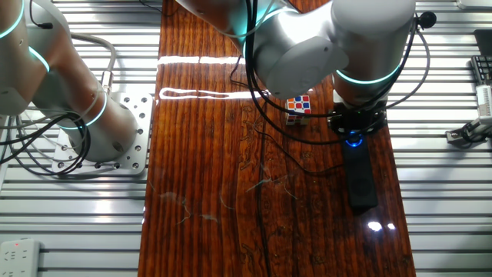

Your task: Turn the knob to increase the volume of the speaker

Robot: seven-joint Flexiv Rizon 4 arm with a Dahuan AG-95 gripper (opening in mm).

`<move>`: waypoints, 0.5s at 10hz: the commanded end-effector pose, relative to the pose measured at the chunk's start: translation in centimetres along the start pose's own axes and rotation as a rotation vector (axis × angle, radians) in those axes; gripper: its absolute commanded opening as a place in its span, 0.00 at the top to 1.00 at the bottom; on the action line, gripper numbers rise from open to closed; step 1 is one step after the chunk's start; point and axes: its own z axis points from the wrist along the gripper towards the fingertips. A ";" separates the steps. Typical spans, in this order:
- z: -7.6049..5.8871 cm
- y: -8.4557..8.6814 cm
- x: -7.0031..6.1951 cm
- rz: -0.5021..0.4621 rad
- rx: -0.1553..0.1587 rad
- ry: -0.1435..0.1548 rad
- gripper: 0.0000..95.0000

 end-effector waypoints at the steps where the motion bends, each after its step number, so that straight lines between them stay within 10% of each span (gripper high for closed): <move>1: 0.1 -0.1 -0.1 0.322 0.063 -0.001 1.00; 5: 0.1 -0.2 -0.1 0.322 0.059 0.018 1.00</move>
